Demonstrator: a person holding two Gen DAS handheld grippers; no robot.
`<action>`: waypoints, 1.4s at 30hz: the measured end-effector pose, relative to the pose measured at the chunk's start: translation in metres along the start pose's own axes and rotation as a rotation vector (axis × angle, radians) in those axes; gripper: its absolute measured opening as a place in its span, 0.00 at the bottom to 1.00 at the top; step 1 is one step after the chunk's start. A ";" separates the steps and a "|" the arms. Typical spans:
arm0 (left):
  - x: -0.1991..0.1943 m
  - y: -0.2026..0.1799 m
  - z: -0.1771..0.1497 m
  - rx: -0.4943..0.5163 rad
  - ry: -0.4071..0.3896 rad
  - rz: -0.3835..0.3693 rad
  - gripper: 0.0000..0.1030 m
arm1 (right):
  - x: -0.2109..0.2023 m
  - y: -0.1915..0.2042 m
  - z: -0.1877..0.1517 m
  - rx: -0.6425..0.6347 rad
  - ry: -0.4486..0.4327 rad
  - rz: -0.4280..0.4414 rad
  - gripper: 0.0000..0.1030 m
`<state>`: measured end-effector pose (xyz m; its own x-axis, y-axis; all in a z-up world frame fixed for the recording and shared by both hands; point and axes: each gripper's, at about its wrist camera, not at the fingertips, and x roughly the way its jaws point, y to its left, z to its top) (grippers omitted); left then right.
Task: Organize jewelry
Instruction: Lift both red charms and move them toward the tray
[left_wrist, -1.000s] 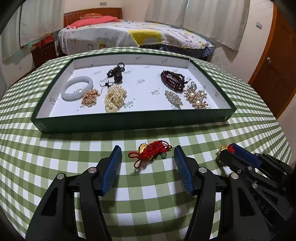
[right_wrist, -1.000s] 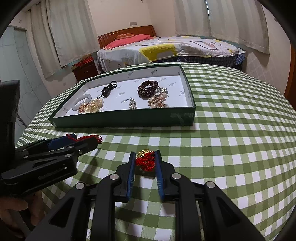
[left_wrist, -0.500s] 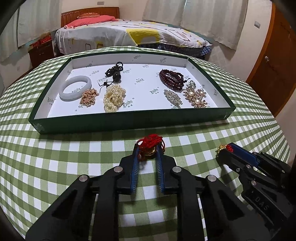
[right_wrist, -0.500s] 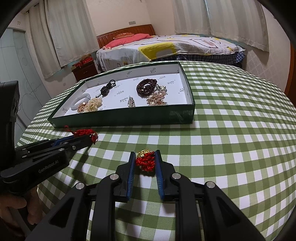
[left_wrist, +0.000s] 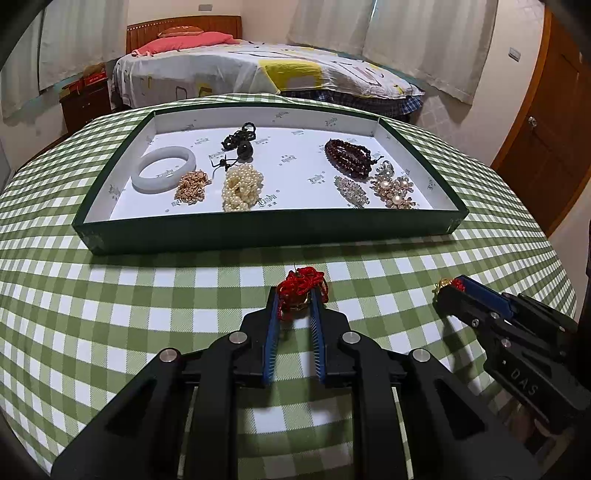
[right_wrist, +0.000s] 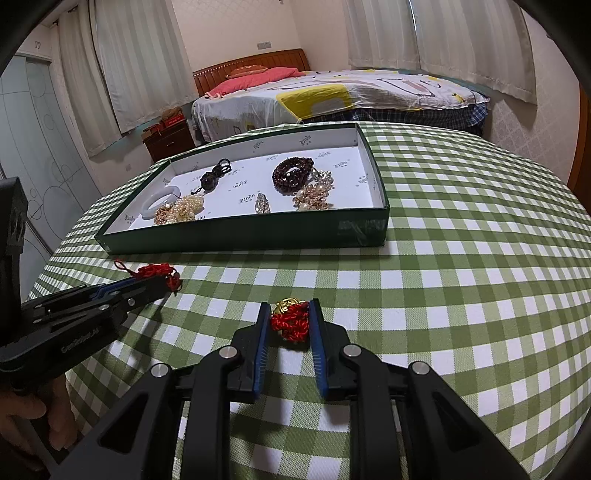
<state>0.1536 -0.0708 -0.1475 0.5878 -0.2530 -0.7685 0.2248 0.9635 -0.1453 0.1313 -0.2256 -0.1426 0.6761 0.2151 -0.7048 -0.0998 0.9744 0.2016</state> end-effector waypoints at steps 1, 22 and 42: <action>-0.001 0.000 -0.001 -0.001 -0.001 0.000 0.16 | 0.000 0.000 0.000 0.000 0.001 0.000 0.21; -0.014 0.005 -0.002 -0.004 -0.030 -0.010 0.06 | -0.002 0.005 0.001 -0.012 -0.006 -0.003 0.21; -0.035 0.006 0.003 -0.004 -0.078 -0.025 0.06 | -0.012 0.009 0.007 -0.024 -0.035 0.000 0.21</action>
<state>0.1368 -0.0565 -0.1195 0.6407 -0.2833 -0.7136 0.2375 0.9570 -0.1666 0.1277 -0.2196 -0.1273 0.7008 0.2134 -0.6807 -0.1169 0.9757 0.1855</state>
